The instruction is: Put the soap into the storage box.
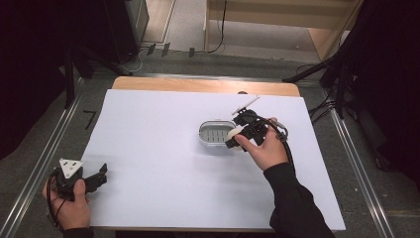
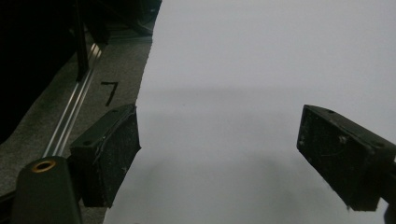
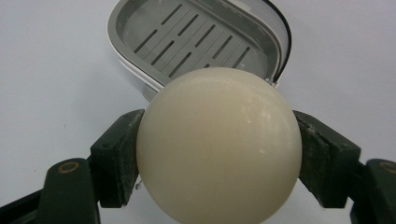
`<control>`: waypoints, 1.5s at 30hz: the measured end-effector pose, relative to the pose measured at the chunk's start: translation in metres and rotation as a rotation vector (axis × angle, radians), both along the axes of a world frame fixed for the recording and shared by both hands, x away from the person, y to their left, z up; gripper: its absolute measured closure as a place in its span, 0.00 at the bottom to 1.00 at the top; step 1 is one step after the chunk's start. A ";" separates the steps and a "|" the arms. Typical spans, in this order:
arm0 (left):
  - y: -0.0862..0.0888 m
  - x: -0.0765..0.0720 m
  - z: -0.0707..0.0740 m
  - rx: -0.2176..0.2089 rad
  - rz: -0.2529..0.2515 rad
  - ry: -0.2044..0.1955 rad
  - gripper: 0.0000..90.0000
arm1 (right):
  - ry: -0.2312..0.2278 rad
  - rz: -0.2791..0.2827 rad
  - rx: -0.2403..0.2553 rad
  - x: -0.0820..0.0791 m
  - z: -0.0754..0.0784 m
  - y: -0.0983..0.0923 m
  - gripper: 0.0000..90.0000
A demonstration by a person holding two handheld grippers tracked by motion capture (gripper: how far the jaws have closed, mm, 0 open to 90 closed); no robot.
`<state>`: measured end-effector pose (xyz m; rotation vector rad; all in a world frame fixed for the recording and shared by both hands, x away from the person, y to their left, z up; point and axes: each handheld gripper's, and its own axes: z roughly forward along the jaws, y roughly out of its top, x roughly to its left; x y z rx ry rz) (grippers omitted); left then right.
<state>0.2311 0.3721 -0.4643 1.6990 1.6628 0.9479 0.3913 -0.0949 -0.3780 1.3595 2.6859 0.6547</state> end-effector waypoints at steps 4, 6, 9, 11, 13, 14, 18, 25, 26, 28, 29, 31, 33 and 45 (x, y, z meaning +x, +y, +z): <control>0.000 0.000 0.000 0.000 0.000 0.001 0.16 | 0.002 0.004 0.001 0.003 0.001 0.006 0.27; 0.000 0.000 0.000 0.001 0.000 0.002 0.16 | -0.001 0.006 0.004 0.005 0.001 0.008 0.27; 0.000 0.000 0.000 0.001 0.001 0.001 0.16 | 0.000 0.007 0.011 0.008 0.000 0.013 0.27; 0.000 0.000 0.000 0.001 0.001 0.002 0.16 | 0.001 0.008 0.011 0.009 0.000 0.014 0.27; 0.000 0.000 0.000 0.000 0.000 0.002 0.16 | 0.006 0.005 0.013 0.011 -0.001 0.017 0.27; 0.000 0.000 0.000 0.000 0.000 0.002 0.16 | 0.007 0.004 0.013 0.013 -0.002 0.019 0.27; 0.000 0.000 0.000 0.000 0.000 0.002 0.16 | 0.007 0.004 0.015 0.016 -0.002 0.022 0.27; 0.000 0.000 0.000 -0.003 0.001 0.002 0.16 | 0.013 -0.012 0.010 0.024 -0.003 0.028 0.27; 0.000 0.000 0.000 -0.003 0.001 0.001 0.16 | 0.012 -0.011 0.008 0.025 -0.004 0.030 0.27; 0.000 0.000 0.000 -0.002 0.000 0.002 0.16 | 0.014 -0.013 0.006 0.027 -0.005 0.032 0.27; 0.000 0.000 0.000 -0.002 0.000 0.002 0.16 | 0.014 -0.013 0.006 0.027 -0.005 0.032 0.27; 0.000 0.000 0.000 -0.003 0.000 0.002 0.16 | 0.015 -0.020 0.009 0.030 -0.007 0.035 0.27; 0.001 0.000 0.000 -0.004 -0.002 0.001 0.16 | 0.015 -0.029 0.008 0.032 -0.008 0.037 0.27; 0.001 0.000 0.000 -0.007 0.001 -0.002 0.16 | 0.023 -0.038 0.004 0.042 -0.016 0.049 0.27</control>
